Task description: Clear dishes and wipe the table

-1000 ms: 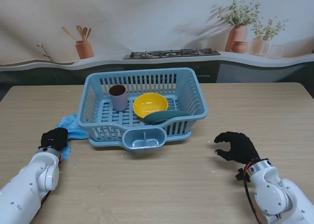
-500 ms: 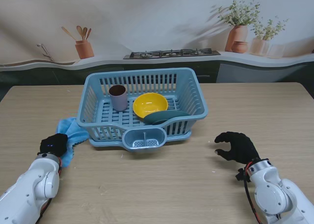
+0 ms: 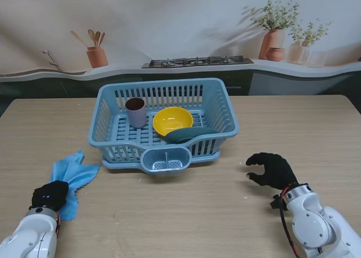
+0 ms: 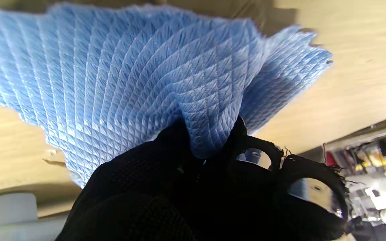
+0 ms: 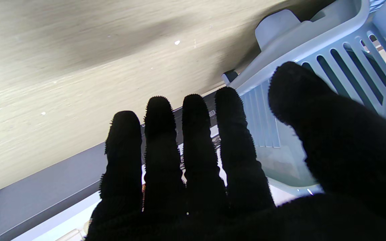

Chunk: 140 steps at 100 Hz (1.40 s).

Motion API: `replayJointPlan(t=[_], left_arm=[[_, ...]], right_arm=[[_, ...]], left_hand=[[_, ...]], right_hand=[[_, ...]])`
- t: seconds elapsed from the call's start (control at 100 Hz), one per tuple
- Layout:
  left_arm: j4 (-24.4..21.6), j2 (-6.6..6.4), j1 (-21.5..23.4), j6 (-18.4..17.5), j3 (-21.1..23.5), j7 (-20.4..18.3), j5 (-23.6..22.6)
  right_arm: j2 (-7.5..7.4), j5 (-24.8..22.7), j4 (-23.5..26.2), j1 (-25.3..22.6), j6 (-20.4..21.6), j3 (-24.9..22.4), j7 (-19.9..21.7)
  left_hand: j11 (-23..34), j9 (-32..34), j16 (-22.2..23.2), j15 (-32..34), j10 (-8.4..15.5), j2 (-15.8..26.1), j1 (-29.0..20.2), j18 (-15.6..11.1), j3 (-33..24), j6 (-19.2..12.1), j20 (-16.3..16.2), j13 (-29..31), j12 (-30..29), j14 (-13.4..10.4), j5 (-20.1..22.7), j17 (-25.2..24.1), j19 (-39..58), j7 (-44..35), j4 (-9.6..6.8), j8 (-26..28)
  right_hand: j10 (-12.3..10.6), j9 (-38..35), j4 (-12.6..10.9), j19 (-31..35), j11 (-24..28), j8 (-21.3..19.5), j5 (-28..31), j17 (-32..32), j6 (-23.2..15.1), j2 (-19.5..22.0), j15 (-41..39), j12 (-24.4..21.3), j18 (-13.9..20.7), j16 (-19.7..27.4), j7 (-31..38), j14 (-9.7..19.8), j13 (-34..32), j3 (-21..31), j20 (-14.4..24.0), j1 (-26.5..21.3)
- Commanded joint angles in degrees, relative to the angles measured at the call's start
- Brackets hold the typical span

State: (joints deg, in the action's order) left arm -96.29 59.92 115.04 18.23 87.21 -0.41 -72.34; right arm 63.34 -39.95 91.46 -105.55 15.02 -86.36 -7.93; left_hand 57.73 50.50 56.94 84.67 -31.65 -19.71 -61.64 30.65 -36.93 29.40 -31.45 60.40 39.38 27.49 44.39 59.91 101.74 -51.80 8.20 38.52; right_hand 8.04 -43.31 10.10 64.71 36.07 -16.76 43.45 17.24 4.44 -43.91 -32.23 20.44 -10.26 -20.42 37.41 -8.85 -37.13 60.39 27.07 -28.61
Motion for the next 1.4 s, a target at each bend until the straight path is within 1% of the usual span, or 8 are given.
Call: replayJointPlan(t=[0.0, 0.2, 0.35, 0.66, 0.89, 1.16, 1.31, 1.39], left_arm=[[1.5, 0.66, 2.1, 0.6, -0.7, -0.8, 1.0], [1.8, 0.91, 3.3, 3.3, -1.5, 0.7, 1.4], [6.1, 0.93, 0.6, 1.4, -2.1, 5.7, 2.7], [19.8, 0.01, -12.6, -6.1, -5.0, 13.3, 4.4], [26.0, -1.14, -21.8, -9.9, -8.1, 11.1, 4.2], [33.4, -1.01, -30.6, -9.4, -13.7, 12.0, 8.7], [35.1, -0.96, -32.5, -9.4, -15.6, 12.8, 9.5], [36.1, -0.97, -33.1, -10.2, -16.0, 15.0, 9.3]], right_arm=[[0.0, -0.3, 0.1, -0.3, 0.3, 0.1, 0.7], [-0.08, -0.5, 0.1, -0.2, 0.5, 0.1, 1.0], [-0.02, -0.4, 0.6, -0.5, 0.2, 0.0, 0.9], [0.05, -0.4, 1.1, -1.0, -0.1, -0.2, 0.7], [0.12, -0.5, 1.1, -1.0, -0.2, -0.4, 0.3], [0.16, -0.4, 1.3, -1.0, -0.7, -0.3, 0.2], [0.16, -0.5, 1.3, -0.9, -0.7, -0.4, 0.2], [0.16, -0.5, 1.3, -0.9, -0.8, -0.4, 0.2]], left_hand=[[1.2, -1.3, 0.4, 2.3, -3.7, -4.2, -8.0, -5.4, 1.8, -12.6, 0.0, 0.6, -0.4, 1.9, 1.9, 1.1, 13.1, -3.2, -0.66, 0.6], [1.2, -1.4, 0.5, 2.2, -3.9, -4.1, -8.3, -5.3, 2.3, -12.3, 0.0, 0.4, -0.4, 2.1, 2.0, 1.0, 13.1, -2.9, -0.88, 0.5], [1.2, -1.3, 0.4, 2.1, -3.9, -4.2, -8.4, -5.2, 2.4, -12.4, 0.0, 0.4, -0.5, 2.2, 2.1, 1.0, 13.1, -2.9, -1.01, 0.6], [1.3, -0.9, 0.4, 2.2, -3.5, -4.7, -7.9, -5.2, 2.0, -13.0, 0.0, 0.8, -0.6, 2.0, 2.3, 1.0, 13.1, -3.2, -0.94, 0.7], [1.5, -0.8, 0.3, 2.3, -2.9, -5.0, -7.2, -5.5, 1.2, -13.6, 0.0, 0.9, -0.7, 1.7, 2.1, 1.1, 13.2, -3.7, -0.55, 0.6], [1.4, -1.1, 0.2, 2.1, -2.9, -5.0, -7.0, -5.1, 0.9, -13.6, 0.0, 0.5, -0.9, 1.7, 1.9, 1.0, 13.1, -3.7, -0.44, 0.1], [-0.4, -2.7, -0.1, -2.6, -2.1, -4.2, -7.6, 0.9, 2.7, -13.4, -0.8, -3.6, -3.7, 4.5, 1.5, -1.0, 8.4, -2.0, -0.97, -4.0], [-1.9, -3.3, -0.4, -4.5, -1.8, -4.4, -7.6, 2.4, 2.9, -13.6, -2.0, -5.5, -4.4, 5.7, 1.8, -3.6, 6.2, -0.8, -1.14, -6.5]], right_hand=[[-0.4, 1.0, -1.2, 0.2, -0.6, -0.4, -1.0, -0.6, 0.5, 0.0, 0.2, -0.5, -0.7, 0.0, -0.2, 0.9, 1.2, -0.4, 0.3, 0.6], [-0.5, 0.9, -1.2, 0.2, -0.6, -0.4, -0.9, -0.6, 0.5, -0.1, 0.1, -0.5, -0.7, 0.0, -0.1, 0.9, 1.1, -0.3, 0.3, 0.6], [-0.5, 1.0, -1.1, 0.2, -0.6, -0.4, -1.0, -0.6, 0.5, -0.1, 0.2, -0.5, -0.8, 0.0, -0.2, 0.9, 1.2, -0.4, 0.3, 0.6], [-0.5, 0.9, -1.2, 0.3, -0.6, -0.4, -0.9, -0.5, 0.5, -0.1, 0.2, -0.5, -0.6, 0.0, -0.2, 0.9, 1.1, -0.3, 0.4, 0.5], [-0.5, 0.9, -1.2, 0.4, -0.6, -0.4, -1.0, -0.5, 0.5, -0.1, 0.1, -0.5, -0.7, 0.0, -0.2, 0.9, 1.1, -0.4, 0.4, 0.5], [-0.6, 1.0, -1.2, 0.4, -0.6, -0.4, -1.0, -0.5, 0.5, -0.1, 0.2, -0.5, -0.7, 0.0, -0.2, 0.9, 1.2, -0.3, 0.4, 0.5], [-0.5, 1.0, -1.2, 0.3, -0.6, -0.4, -1.1, -0.5, 0.5, -0.2, 0.2, -0.5, -0.6, 0.0, -0.2, 1.0, 1.2, -0.4, 0.4, 0.5], [-0.5, 1.0, -1.2, 0.3, -0.6, -0.4, -1.1, -0.6, 0.5, -0.2, 0.2, -0.6, -0.7, 0.0, -0.3, 0.9, 1.2, -0.4, 0.4, 0.5]])
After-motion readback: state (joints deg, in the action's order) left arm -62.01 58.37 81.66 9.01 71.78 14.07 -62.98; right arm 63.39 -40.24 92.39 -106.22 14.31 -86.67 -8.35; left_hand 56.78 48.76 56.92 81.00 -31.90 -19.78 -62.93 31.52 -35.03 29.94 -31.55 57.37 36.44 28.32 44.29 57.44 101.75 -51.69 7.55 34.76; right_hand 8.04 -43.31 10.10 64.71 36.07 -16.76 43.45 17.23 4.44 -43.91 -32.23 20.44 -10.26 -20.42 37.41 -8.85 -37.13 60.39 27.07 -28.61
